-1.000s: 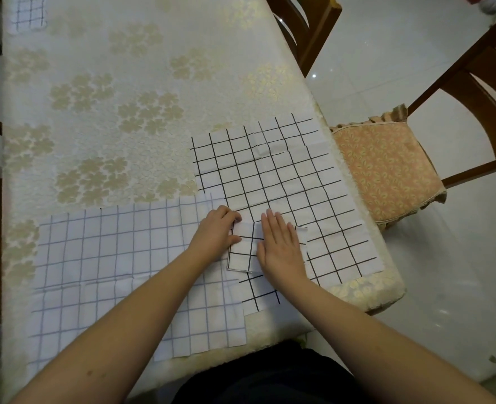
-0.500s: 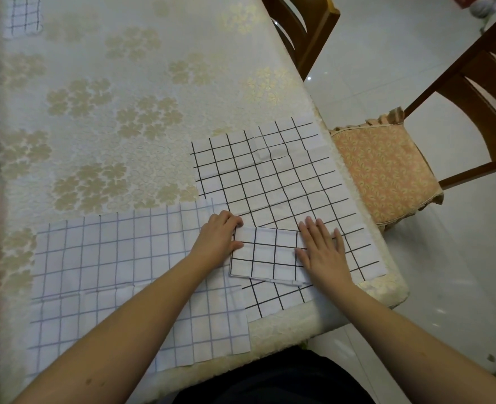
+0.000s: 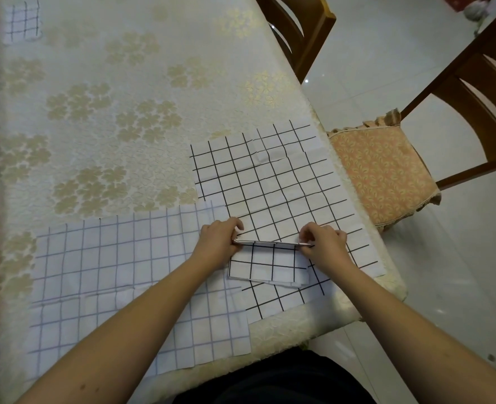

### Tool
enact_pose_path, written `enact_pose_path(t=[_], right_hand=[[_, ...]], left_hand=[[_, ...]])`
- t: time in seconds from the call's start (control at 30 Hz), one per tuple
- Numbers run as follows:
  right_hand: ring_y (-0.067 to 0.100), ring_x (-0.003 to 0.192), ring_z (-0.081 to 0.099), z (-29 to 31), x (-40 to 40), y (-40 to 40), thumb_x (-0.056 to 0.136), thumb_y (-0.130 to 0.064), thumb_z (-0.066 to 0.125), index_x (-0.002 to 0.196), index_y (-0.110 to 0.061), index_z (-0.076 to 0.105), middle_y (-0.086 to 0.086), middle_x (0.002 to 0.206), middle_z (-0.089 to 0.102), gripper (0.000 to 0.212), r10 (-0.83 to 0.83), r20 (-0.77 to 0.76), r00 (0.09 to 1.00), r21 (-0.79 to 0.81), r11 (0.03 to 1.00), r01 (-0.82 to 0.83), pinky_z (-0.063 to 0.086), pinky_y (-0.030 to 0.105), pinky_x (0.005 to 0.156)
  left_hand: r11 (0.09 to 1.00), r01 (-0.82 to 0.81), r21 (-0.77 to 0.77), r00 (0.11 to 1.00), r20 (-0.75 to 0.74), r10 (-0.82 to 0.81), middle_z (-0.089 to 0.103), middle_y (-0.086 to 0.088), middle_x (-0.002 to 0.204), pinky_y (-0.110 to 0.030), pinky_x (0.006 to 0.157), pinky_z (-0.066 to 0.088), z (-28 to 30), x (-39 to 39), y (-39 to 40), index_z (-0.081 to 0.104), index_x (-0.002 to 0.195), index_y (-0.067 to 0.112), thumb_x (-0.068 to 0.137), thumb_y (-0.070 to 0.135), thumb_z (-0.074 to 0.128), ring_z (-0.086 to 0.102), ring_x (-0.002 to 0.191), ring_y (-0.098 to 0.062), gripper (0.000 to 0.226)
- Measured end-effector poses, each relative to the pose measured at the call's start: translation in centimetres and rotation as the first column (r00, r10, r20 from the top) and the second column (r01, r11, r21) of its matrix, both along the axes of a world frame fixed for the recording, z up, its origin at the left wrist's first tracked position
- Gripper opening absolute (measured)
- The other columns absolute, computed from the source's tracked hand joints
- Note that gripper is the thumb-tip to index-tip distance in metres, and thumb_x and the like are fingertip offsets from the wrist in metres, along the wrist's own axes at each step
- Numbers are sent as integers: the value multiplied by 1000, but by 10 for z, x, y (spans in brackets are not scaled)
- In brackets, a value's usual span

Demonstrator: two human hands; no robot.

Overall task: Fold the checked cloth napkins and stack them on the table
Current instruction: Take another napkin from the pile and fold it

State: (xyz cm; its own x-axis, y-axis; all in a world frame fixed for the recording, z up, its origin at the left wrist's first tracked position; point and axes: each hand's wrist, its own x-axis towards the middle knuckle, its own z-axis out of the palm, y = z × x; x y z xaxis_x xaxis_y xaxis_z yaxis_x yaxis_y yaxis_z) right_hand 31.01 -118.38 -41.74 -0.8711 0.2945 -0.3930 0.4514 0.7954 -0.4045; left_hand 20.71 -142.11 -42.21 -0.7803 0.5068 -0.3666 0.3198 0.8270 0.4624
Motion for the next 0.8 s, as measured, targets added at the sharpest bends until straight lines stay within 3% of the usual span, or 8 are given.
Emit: enact_pose_path(t=[0.1,0.2,0.33,0.4,0.5,0.6,0.7,0.8], right_hand=[[13,92,59,4,4,2,87,-27,68,94,-29,73,-8,89,68,8,0,16,1000,-96,995,2,38,34,85],[20,76,62,19,10,3,90,-30,66,83,-10,72,5,80,67,22,-104,-2,995,-328,940,97,49,38,69],[18,71,53,30,17,-5,95,-33,61,78,-14,66,3,74,59,26,-394,59,917,-627,700,341,43,33,70],[24,76,55,29,21,-11,94,-36,60,81,-16,67,4,78,62,25,-465,120,877,-728,559,396,45,38,73],[22,86,68,30,31,-20,95,-33,60,94,-16,71,2,92,74,20,-483,153,862,-759,501,415,51,31,73],[18,78,67,27,42,-20,95,-23,62,93,-4,69,4,86,73,21,-569,151,809,-769,446,457,50,23,65],[25,77,58,28,56,-12,91,-29,67,90,4,63,13,82,63,33,-638,137,758,-772,411,485,47,37,73],[25,79,54,34,75,3,86,-35,70,92,4,62,26,82,58,41,-697,125,706,-776,375,507,47,42,76]], left_hand=[[994,-49,96,998,37,46,54,13,87,-28,81,40,2,3,-7,65,97,27,88,27,69,53,94,-15,10],[928,-253,272,957,212,199,64,8,88,-26,73,44,15,11,-16,62,91,25,89,26,67,58,85,-11,5],[733,-563,382,775,553,307,66,-3,73,-33,67,45,32,21,-22,62,98,23,93,27,64,56,66,-18,7],[650,-657,383,690,654,312,73,-11,83,-38,71,51,38,25,-20,63,106,23,94,26,63,65,73,-25,12],[569,-738,362,591,754,287,76,-10,93,-37,73,58,42,33,-14,60,118,17,96,21,61,73,86,-27,23],[562,-754,339,551,792,262,76,-10,96,-36,74,58,43,41,-7,59,120,15,96,22,60,73,89,-25,25],[597,-740,309,548,792,270,76,-8,97,-38,82,58,45,48,1,62,117,9,94,25,64,72,93,-24,28],[656,-694,298,583,767,269,70,5,68,-27,68,55,55,60,17,64,104,5,91,22,67,67,74,-12,21]])
